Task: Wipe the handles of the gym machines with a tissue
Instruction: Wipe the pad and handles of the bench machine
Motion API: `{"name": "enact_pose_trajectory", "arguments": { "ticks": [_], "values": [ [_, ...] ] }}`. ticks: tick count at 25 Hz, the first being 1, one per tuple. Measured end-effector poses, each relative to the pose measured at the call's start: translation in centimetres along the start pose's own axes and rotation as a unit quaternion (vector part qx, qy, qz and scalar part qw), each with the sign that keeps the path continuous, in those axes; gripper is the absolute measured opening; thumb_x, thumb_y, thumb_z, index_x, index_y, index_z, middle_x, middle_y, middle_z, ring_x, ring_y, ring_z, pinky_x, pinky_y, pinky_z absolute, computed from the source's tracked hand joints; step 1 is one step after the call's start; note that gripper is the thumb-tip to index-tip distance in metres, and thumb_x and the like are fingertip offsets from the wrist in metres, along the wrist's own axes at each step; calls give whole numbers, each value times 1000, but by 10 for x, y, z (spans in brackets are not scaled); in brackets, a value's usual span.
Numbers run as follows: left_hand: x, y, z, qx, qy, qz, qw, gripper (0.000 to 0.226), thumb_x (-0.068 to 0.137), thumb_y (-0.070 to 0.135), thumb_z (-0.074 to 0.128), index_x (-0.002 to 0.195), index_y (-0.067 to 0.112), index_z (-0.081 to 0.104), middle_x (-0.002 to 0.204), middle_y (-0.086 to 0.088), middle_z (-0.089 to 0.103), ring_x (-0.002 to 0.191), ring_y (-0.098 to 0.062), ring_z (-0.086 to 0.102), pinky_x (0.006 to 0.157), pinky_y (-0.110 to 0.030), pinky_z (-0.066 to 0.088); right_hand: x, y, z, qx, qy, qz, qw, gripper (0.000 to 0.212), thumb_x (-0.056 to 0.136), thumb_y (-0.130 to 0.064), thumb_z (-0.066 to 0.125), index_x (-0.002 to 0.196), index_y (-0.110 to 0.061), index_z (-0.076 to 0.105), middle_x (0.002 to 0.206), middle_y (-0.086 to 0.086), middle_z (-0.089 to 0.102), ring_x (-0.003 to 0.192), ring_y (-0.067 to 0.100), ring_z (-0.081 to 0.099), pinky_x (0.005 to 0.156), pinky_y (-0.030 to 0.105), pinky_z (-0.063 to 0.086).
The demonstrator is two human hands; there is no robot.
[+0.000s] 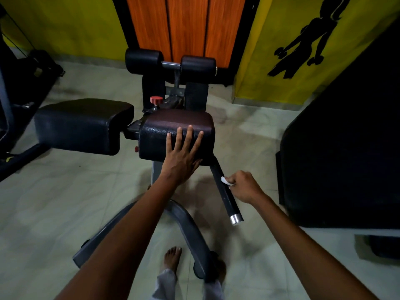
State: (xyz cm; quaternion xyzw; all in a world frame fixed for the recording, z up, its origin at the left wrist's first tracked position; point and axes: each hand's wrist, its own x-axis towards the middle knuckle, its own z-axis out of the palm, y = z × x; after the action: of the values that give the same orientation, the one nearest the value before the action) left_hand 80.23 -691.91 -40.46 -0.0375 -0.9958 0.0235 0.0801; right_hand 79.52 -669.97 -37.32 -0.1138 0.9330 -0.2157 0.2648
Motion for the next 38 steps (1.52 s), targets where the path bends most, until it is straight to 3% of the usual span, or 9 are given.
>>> {"name": "enact_pose_trajectory", "arguments": {
  "ticks": [6, 8, 14, 17, 21, 22, 25, 31, 38],
  "values": [
    [1, 0, -4, 0, -5, 1, 1000, 81, 87, 52, 53, 151, 18, 17, 154, -20, 23, 139, -45, 25, 108, -64, 26, -16, -5, -11, -47, -38, 21, 998, 50, 86, -11, 60, 47, -13, 30, 52, -1, 32, 64, 17, 46, 52, 23, 32],
    [1, 0, -4, -2, -9, 1, 1000, 82, 87, 52, 53, 151, 18, 15, 154, -20, 23, 139, -45, 25, 108, -64, 26, -20, -8, -13, -60, -59, 25, 996, 51, 90, -17, 58, 50, -16, 27, 56, 0, 33, 65, 20, 36, 58, 23, 34],
    [0, -1, -5, -1, -14, 4, 1000, 84, 86, 52, 55, 151, 19, 15, 154, -20, 23, 139, -45, 25, 107, -64, 27, -32, -15, -23, -120, -142, 16, 982, 35, 91, -18, 57, 62, -13, 40, 75, 10, 54, 76, 25, 58, 59, 27, 45],
    [1, -4, -4, 8, -9, 12, 1000, 84, 86, 54, 54, 152, 19, 15, 155, -19, 22, 139, -43, 26, 108, -63, 27, -20, -18, -33, -105, 35, -79, 991, 18, 90, -19, 56, 82, -5, 64, 83, 15, 65, 80, 31, 65, 68, 35, 53],
    [1, -8, 2, 7, 15, 19, 1000, 83, 88, 59, 47, 152, 21, 12, 155, -18, 22, 140, -42, 25, 110, -61, 25, 13, -30, -23, -246, 174, -257, 918, 24, 85, -16, 46, 81, -4, 66, 73, 13, 64, 60, 34, 62, 46, 33, 48],
    [1, -8, 4, 9, 20, 22, 1000, 82, 88, 60, 45, 153, 22, 11, 156, -18, 21, 140, -41, 24, 110, -60, 24, 24, -30, -18, -278, 168, -272, 906, 9, 79, -9, 58, 79, -4, 65, 73, 12, 63, 58, 33, 62, 42, 32, 47],
    [1, -9, 6, 18, 36, 29, 999, 80, 89, 62, 37, 153, 23, 9, 157, -17, 19, 141, -40, 23, 111, -58, 22, 51, -17, -2, -306, 149, -279, 898, 21, 63, 1, 76, 81, -6, 68, 79, 10, 66, 62, 28, 66, 40, 28, 48],
    [0, -13, 9, 37, 51, 30, 998, 76, 91, 63, 26, 153, 23, 8, 157, -16, 18, 141, -38, 23, 110, -56, 22, 57, 3, 11, -349, 161, -414, 825, 35, 89, -15, 37, 87, -10, 72, 94, 10, 72, 80, 24, 71, 50, 29, 54],
    [-1, -11, 6, 43, 48, 26, 998, 77, 90, 63, 28, 153, 23, 11, 157, -16, 20, 141, -38, 25, 111, -56, 21, 51, -1, 9, -407, 24, -503, 762, 12, 74, -6, 55, 70, -13, 63, 75, 6, 65, 72, 27, 65, 62, 35, 56]
  ]
}}
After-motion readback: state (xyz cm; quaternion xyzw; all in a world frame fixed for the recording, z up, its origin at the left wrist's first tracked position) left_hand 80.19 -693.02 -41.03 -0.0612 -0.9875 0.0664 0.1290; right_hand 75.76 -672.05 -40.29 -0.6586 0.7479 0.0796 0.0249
